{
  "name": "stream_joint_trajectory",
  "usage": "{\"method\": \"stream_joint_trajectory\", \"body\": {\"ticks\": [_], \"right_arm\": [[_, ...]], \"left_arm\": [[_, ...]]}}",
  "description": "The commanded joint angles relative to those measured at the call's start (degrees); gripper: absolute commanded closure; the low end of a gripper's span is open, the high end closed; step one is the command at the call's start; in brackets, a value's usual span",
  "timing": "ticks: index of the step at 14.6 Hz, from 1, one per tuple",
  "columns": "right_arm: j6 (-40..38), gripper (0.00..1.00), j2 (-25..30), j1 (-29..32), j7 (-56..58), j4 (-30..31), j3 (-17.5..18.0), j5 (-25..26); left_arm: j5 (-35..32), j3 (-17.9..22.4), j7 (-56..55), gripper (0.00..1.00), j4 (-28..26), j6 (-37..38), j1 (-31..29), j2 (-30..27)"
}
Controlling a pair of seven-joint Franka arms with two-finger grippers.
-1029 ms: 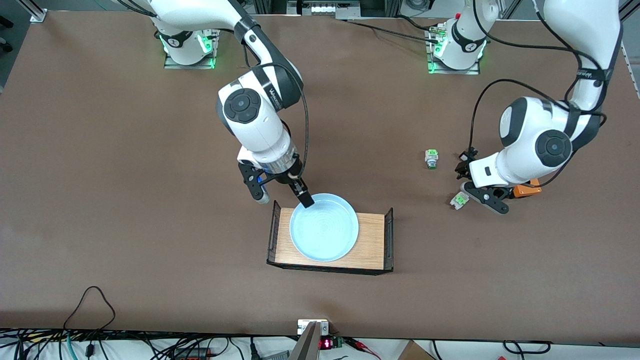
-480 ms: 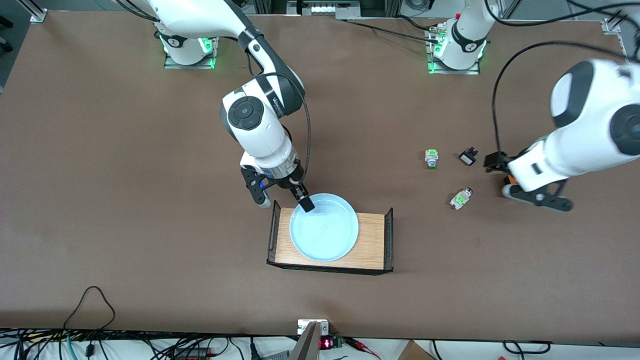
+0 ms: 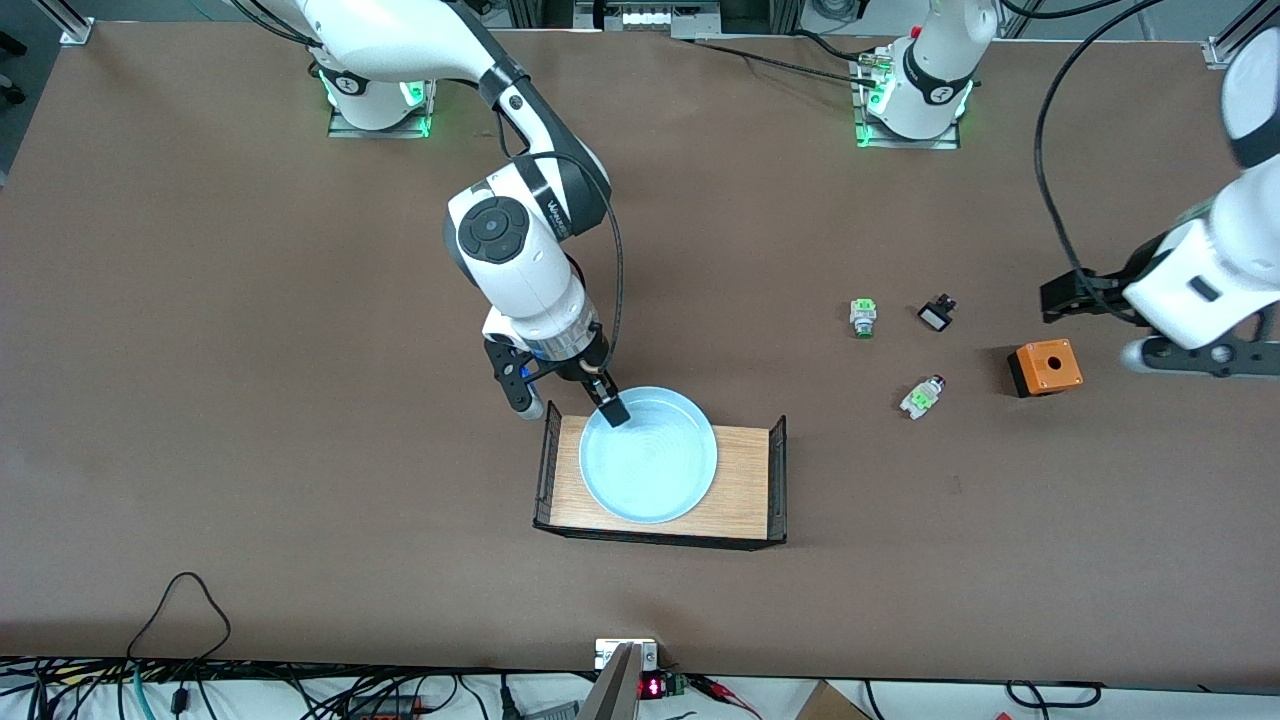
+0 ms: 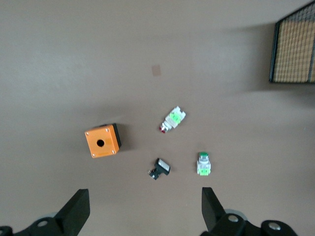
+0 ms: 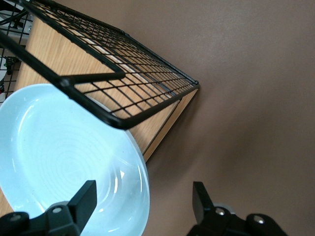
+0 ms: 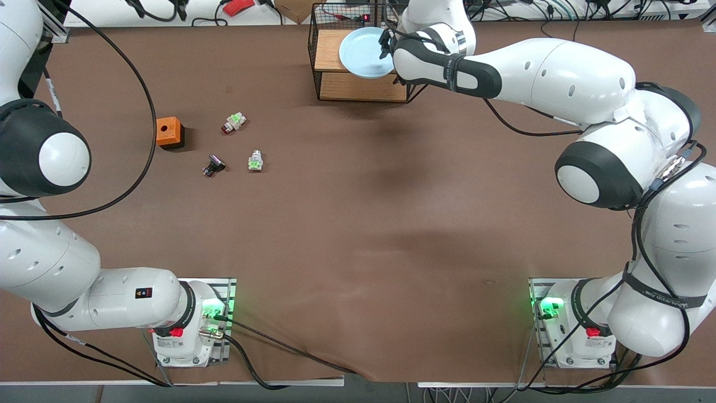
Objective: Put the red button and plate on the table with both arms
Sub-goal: 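Retract the left gripper while the right gripper lowers to the plate rim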
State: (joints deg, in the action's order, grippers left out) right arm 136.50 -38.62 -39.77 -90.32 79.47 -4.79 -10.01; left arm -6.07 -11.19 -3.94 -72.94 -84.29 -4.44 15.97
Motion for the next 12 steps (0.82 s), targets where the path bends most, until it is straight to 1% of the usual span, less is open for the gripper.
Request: {"method": "stream_joint_trajectory", "body": {"ticks": [1,4,6,7,8,9,10,11,12], "right_arm": [[0.2,0.32,-0.8,-0.6,-0.6,-1.4,-0.7,-0.9],[0.3,0.32,-1.2,-0.6,-0.7,-1.4,-0.7,-0.9],[0.3,0.35,-1.3,-0.6,-0.6,-1.4,-0.7,-0.9],[0.3,0.4,-1.3,-0.6,-0.6,-1.4,-0.7,-0.8],[0.3,0.4,-1.4,-0.6,-0.6,-1.4,-0.6,-0.8],[0.3,0.41,-1.4,-0.6,-0.6,-1.4,-0.6,-0.8],[0.3,0.49,-1.4,-0.6,-0.5,-1.3,-0.6,-0.7],[0.3,0.56,-1.4,-0.6,0.0,-1.3,-0.6,-0.4],[0.3,0.65,-1.4,-0.6,0.5,-1.3,-0.6,-0.2]], "left_arm": [[-0.7,0.0,-1.0,0.0,6.2,1.2,0.1,2.9],[-0.3,0.0,-1.2,0.0,7.3,1.2,-0.6,4.5],[-1.1,-0.1,-3.5,0.0,6.3,1.0,-0.7,3.2],[-0.6,-0.3,-4.4,0.0,4.3,0.4,-1.1,1.6],[-0.4,-0.6,-3.8,0.0,0.8,-3.4,-2.2,-0.2],[0.3,-1.1,-3.6,0.0,-5.7,-7.1,-3.9,-4.7],[2.0,-1.2,-3.6,0.0,-12.6,-11.0,-4.2,-9.1],[2.5,-1.2,-3.7,0.0,-17.3,-13.8,-4.3,-12.3],[2.6,-1.3,-3.2,0.0,-17.9,-13.1,-5.0,-12.8]]}}
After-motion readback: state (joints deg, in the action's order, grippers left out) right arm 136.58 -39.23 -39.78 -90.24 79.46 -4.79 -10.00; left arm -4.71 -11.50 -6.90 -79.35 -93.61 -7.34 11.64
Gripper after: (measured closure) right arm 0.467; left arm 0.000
